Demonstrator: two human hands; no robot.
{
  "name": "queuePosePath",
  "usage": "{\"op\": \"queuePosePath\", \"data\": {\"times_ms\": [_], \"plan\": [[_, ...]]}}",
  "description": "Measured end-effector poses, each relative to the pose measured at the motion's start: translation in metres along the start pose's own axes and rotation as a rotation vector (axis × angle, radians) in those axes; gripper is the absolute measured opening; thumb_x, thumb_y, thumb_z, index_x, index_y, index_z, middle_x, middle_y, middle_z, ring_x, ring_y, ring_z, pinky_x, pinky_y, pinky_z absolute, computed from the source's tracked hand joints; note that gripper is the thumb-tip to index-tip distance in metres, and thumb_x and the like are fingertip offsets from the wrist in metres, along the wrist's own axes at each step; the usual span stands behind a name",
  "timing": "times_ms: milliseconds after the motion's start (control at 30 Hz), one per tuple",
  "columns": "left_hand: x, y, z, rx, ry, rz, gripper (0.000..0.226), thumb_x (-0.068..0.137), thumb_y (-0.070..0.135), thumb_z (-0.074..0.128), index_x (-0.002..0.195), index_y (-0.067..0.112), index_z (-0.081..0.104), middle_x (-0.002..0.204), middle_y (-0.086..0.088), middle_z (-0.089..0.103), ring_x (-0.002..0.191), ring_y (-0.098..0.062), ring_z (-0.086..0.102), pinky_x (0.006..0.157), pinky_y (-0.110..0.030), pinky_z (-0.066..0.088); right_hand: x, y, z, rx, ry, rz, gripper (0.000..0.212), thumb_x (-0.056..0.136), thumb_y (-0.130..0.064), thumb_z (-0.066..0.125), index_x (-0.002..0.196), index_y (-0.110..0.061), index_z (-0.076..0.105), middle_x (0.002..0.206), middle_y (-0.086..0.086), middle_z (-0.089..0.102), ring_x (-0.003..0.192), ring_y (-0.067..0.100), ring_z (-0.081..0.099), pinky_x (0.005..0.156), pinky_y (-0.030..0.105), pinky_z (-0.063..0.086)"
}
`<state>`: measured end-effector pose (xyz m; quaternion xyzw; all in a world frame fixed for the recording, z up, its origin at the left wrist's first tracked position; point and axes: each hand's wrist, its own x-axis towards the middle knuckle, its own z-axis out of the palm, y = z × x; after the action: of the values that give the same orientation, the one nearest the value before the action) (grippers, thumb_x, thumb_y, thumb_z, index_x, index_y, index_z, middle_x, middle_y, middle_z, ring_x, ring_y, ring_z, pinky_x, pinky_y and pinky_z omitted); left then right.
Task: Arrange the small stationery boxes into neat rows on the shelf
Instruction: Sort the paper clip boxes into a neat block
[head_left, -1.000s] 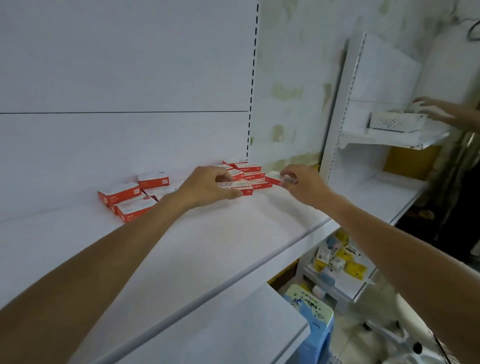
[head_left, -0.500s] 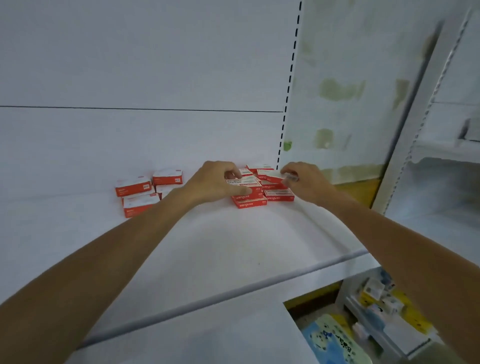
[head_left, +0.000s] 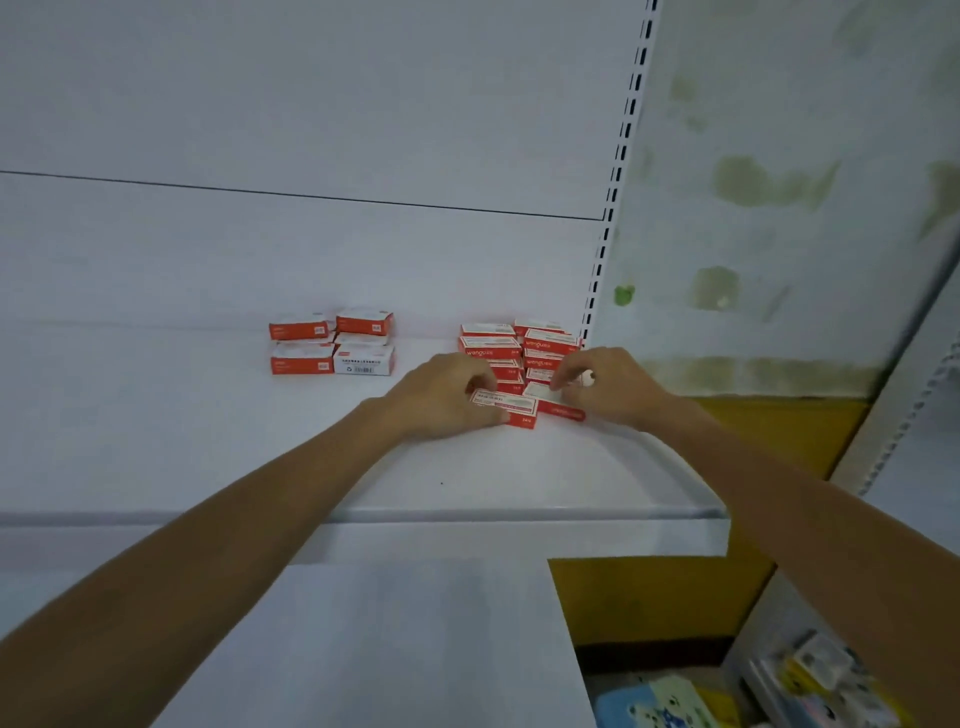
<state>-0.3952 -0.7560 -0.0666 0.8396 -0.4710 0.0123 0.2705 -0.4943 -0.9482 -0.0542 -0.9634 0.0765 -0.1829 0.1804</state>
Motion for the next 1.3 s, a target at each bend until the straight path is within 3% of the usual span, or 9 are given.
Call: {"op": "queuePosePath", "data": {"times_ms": [267, 433, 567, 667, 800, 967, 1067, 1200, 1300], "plan": [[-0.032, -0.040, -0.024, -0.069, 0.129, -0.099, 0.017, 0.082, 0.034, 0.063, 0.095, 0.025, 0.060, 0.100, 0.008, 0.061, 0.089, -0.007, 0.056, 0.068, -0.015, 0.038, 0.022, -0.028, 0.026, -0.104, 0.226, -0.116, 0.019, 0.084, -0.006, 0.051, 0.093, -0.008, 0.068, 0.105, 0.008, 0.064, 0.100, 0.021, 0.052, 0.084, 0.027, 0.038], [-0.055, -0.091, -0.058, -0.068, 0.283, -0.191, 0.010, 0.082, 0.021, 0.063, 0.092, 0.021, 0.064, 0.093, 0.007, 0.061, 0.083, -0.005, 0.056, 0.066, -0.004, 0.037, 0.049, -0.075, 0.051, -0.026, 0.254, -0.241, 0.019, 0.085, -0.006, 0.051, 0.099, -0.007, 0.064, 0.110, 0.009, 0.060, 0.105, 0.022, 0.051, 0.086, 0.024, 0.034], [-0.065, -0.138, -0.083, -0.013, 0.379, -0.280, 0.015, 0.083, 0.020, 0.061, 0.098, 0.017, 0.062, 0.103, -0.001, 0.059, 0.094, -0.014, 0.056, 0.078, -0.022, 0.038, 0.075, -0.108, 0.076, 0.052, 0.207, -0.254, 0.023, 0.086, -0.011, 0.051, 0.108, -0.009, 0.060, 0.114, 0.008, 0.056, 0.107, 0.020, 0.051, 0.084, 0.018, 0.030], [-0.068, -0.172, -0.100, 0.041, 0.331, -0.320, 0.027, 0.086, 0.029, 0.057, 0.111, 0.017, 0.055, 0.115, -0.005, 0.055, 0.099, -0.015, 0.053, 0.081, -0.026, 0.038, 0.102, -0.129, 0.092, 0.085, 0.137, -0.180, 0.029, 0.089, -0.020, 0.051, 0.117, -0.012, 0.053, 0.124, 0.009, 0.050, 0.112, 0.022, 0.049, 0.090, 0.026, 0.036], [-0.057, -0.205, -0.116, 0.053, 0.195, -0.345, 0.048, 0.085, 0.042, 0.056, 0.125, 0.020, 0.044, 0.126, -0.006, 0.048, 0.106, -0.016, 0.049, 0.087, -0.027, 0.037, 0.134, -0.141, 0.112, 0.088, 0.062, -0.031, 0.033, 0.089, -0.025, 0.052, 0.119, -0.013, 0.051, 0.126, 0.012, 0.047, 0.109, 0.023, 0.050, 0.080, 0.024, 0.034], [-0.028, -0.224, -0.124, -0.177, 0.190, -0.362, 0.059, 0.078, 0.051, 0.060, 0.127, 0.025, 0.042, 0.127, 0.000, 0.050, 0.101, -0.011, 0.047, 0.082, -0.024, 0.035, 0.171, -0.142, 0.127, 0.151, 0.006, 0.131, 0.035, 0.087, -0.031, 0.052, 0.120, -0.017, 0.050, 0.125, 0.011, 0.047, 0.096, 0.019, 0.048, 0.077, 0.026, 0.035], [-0.006, -0.229, -0.120, -0.278, 0.176, -0.387, 0.060, 0.081, 0.053, 0.056, 0.131, 0.026, 0.039, 0.132, 0.000, 0.047, 0.103, -0.010, 0.044, 0.084, -0.025, 0.034, 0.186, -0.149, 0.138, 0.237, 0.002, 0.173, 0.035, 0.089, -0.035, 0.049, 0.121, -0.022, 0.053, 0.128, 0.004, 0.054, 0.106, 0.017, 0.050, 0.082, 0.021, 0.033], [0.011, -0.229, -0.104, -0.336, 0.102, -0.302, 0.053, 0.083, 0.045, 0.058, 0.130, 0.025, 0.041, 0.128, 0.000, 0.050, 0.098, -0.008, 0.050, 0.072, -0.015, 0.040, 0.191, -0.154, 0.151, 0.212, 0.050, 0.157, 0.030, 0.089, -0.036, 0.049, 0.115, -0.024, 0.058, 0.118, 0.001, 0.059, 0.084, 0.008, 0.047, 0.058, 0.009, 0.029], [0.012, -0.234, -0.100, -0.277, 0.066, -0.235, 0.050, 0.081, 0.038, 0.062, 0.125, 0.023, 0.043, 0.122, -0.003, 0.053, 0.099, -0.013, 0.057, 0.077, -0.022, 0.049, 0.191, -0.152, 0.152, 0.218, 0.059, 0.139, 0.025, 0.089, -0.036, 0.049, 0.109, -0.026, 0.059, 0.108, -0.001, 0.060, 0.078, 0.004, 0.048, 0.059, 0.006, 0.027]]}}
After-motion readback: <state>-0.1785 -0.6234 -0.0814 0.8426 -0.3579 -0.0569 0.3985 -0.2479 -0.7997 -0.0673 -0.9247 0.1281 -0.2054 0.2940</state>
